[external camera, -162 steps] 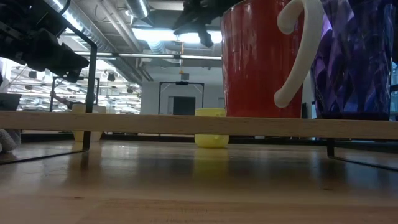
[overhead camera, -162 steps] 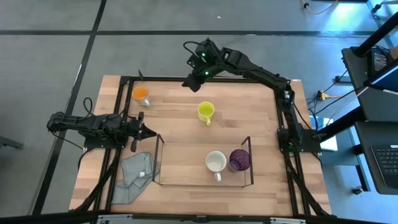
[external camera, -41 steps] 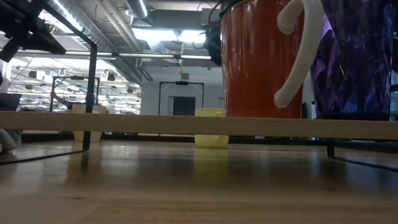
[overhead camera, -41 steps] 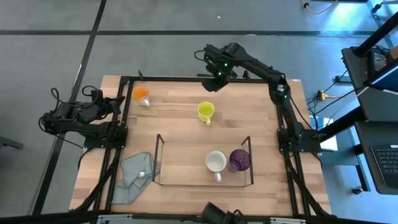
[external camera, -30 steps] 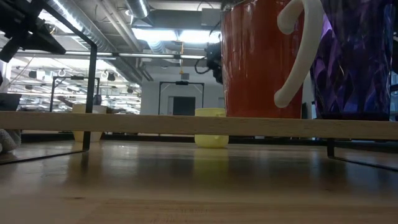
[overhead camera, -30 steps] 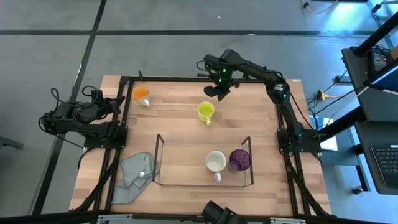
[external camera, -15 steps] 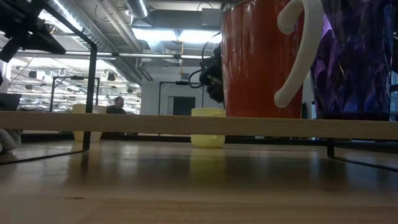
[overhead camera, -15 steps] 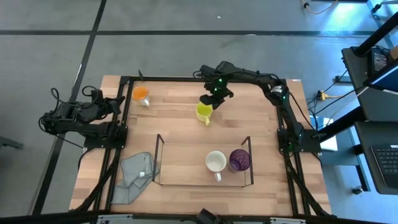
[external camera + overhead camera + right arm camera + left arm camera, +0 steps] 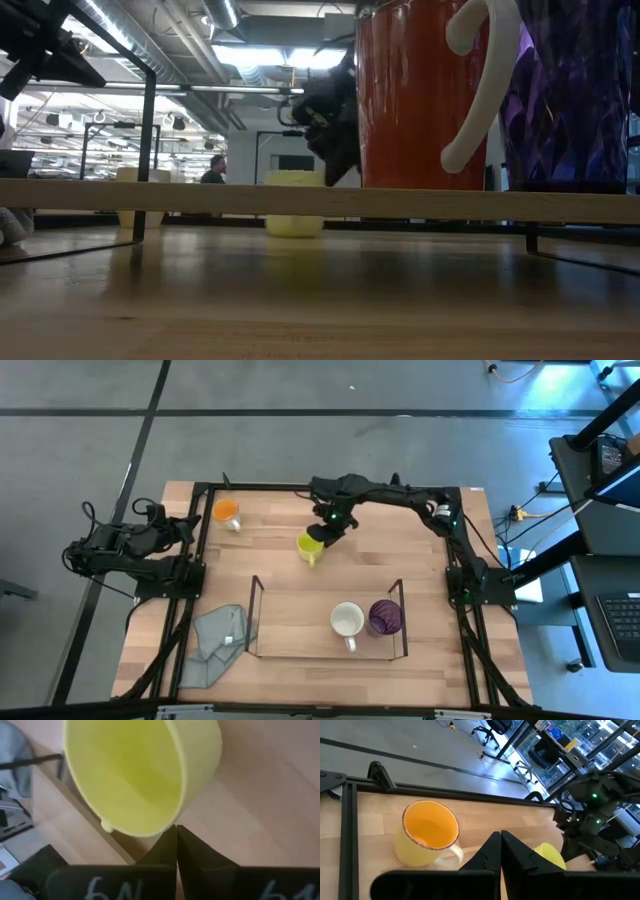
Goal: Stack small to large cups/mugs on shelf
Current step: Adjust the yellow mug, then put the orange mug on the shelf
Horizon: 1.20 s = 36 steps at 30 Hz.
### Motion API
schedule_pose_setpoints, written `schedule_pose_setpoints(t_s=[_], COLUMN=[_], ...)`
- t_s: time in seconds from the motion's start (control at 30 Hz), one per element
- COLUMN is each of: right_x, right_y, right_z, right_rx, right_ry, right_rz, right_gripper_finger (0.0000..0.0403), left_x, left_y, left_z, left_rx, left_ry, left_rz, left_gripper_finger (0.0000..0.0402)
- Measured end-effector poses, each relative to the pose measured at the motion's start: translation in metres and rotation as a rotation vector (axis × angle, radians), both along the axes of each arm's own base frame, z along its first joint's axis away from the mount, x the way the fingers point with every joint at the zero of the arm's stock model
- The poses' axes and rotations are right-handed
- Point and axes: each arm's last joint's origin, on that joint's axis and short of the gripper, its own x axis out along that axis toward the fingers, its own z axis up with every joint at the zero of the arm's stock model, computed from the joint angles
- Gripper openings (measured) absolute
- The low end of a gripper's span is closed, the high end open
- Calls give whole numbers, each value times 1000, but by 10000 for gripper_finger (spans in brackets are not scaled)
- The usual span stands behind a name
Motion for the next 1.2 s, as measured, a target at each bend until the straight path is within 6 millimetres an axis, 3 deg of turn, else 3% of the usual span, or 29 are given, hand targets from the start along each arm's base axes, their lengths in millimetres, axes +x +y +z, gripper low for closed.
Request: schedule_pose_setpoints(t_s=[0.43,0.7,0.83,1.0,1.2], right_x=[52,58,64,69,48], right_y=[29,46,46,43,32], right_z=[15,25,63,131,214], right_rx=[-164,-95,-165,-252,-430], right_ry=[-340,-404,-589,-842,-1151], right_rz=[-85,-22,59,149,130], right_gripper_finger=[5,5,5,5,5], left_x=[0,5,12,16,37], left_y=[0,-2,-5,-5,-11], left_z=[0,5,7,12,13], left_rx=[3,5,22,90,130], left_ry=[3,-29,42,102,318], left_rz=[-2,-87,-215,-249,-514], left_gripper_finger=[0,0,0,0,0])
